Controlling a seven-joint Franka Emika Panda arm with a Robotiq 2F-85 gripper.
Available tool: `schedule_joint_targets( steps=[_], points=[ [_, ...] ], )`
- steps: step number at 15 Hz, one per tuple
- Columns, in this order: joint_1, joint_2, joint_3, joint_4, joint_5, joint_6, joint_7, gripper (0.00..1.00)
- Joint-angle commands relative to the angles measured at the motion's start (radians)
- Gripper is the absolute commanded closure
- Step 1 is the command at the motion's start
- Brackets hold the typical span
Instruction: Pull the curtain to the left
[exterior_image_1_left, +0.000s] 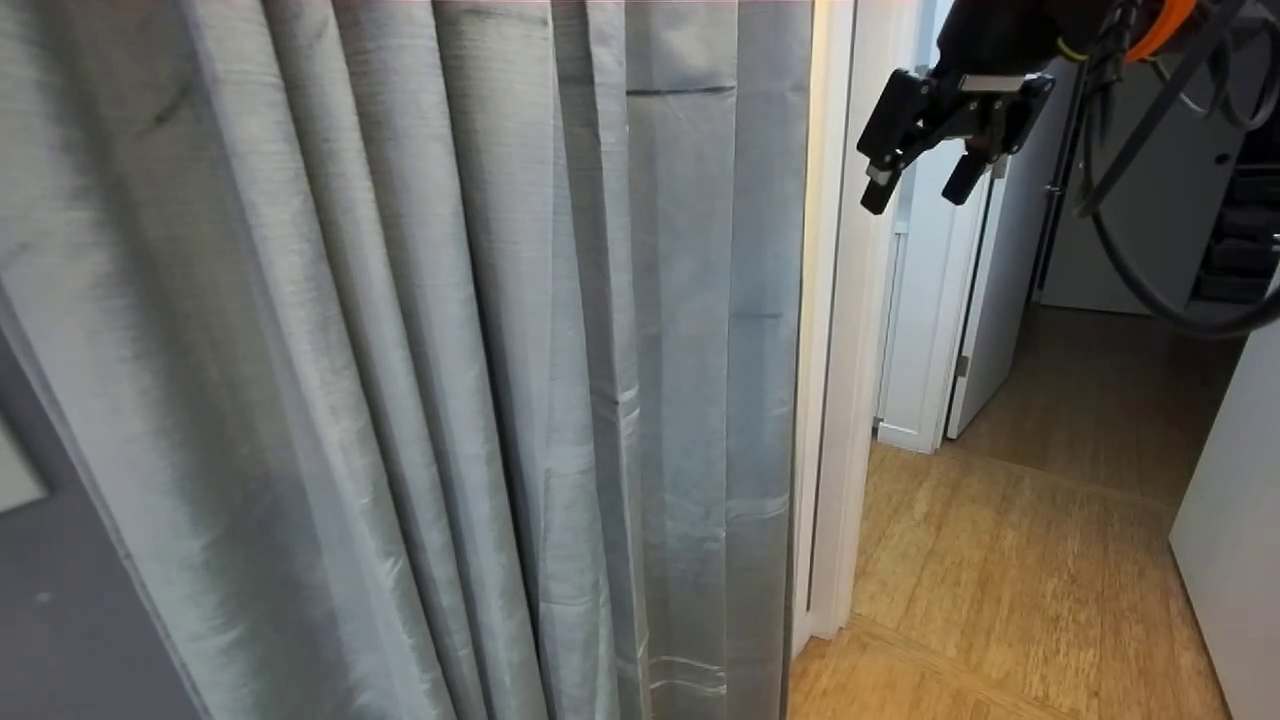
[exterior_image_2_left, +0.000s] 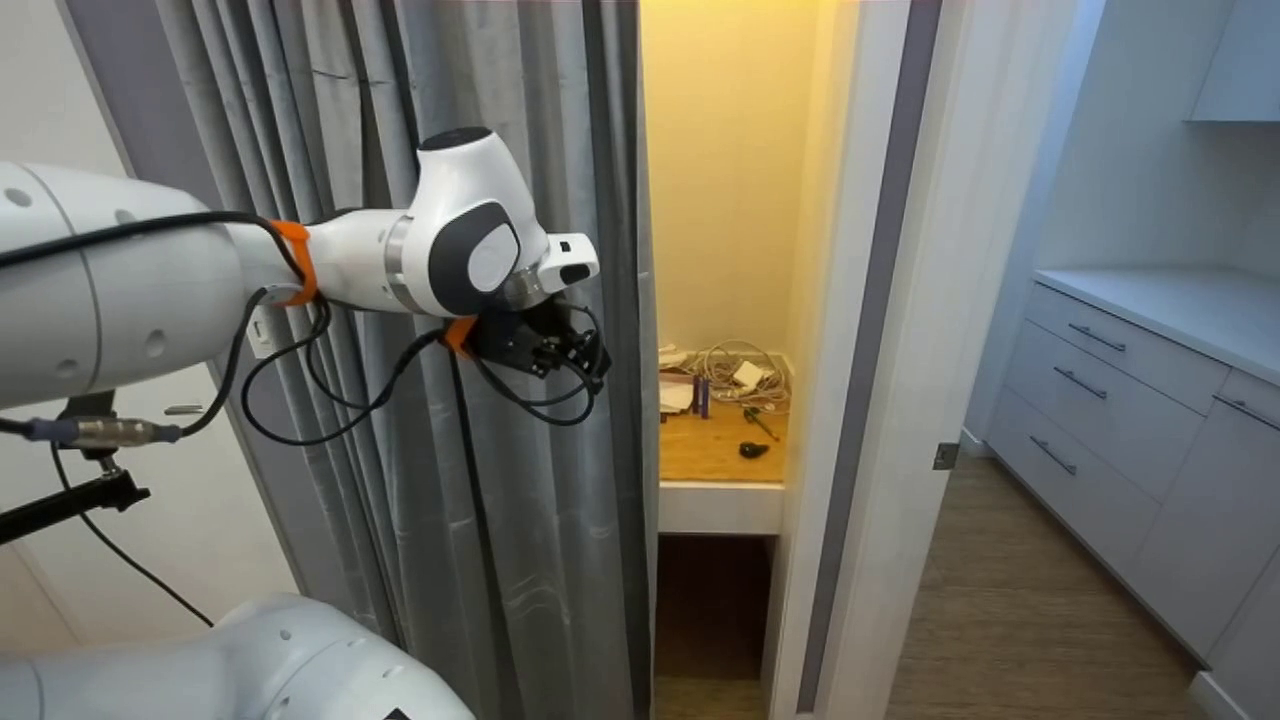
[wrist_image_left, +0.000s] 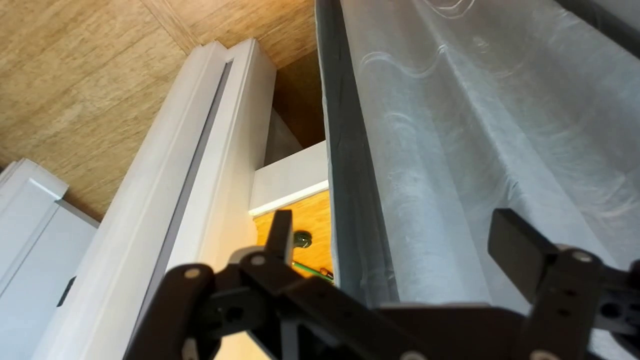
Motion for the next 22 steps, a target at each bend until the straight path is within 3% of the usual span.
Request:
schedule_joint_targets(
  steps=[1,10,15,22],
  points=[
    [-0.002,0.000,0.002,0.002,0.002,-0.002,-0.002,0.00],
    [0.006,0.051,-0.080,0.085,-0.070,0.288,-0.251,0.00],
    [0.031,0.092,-0.122,0.200,-0.076,0.357,-0.381,0.00],
    [0.123,0.164,-0.175,0.354,-0.042,0.455,-0.495,0.00]
  ],
)
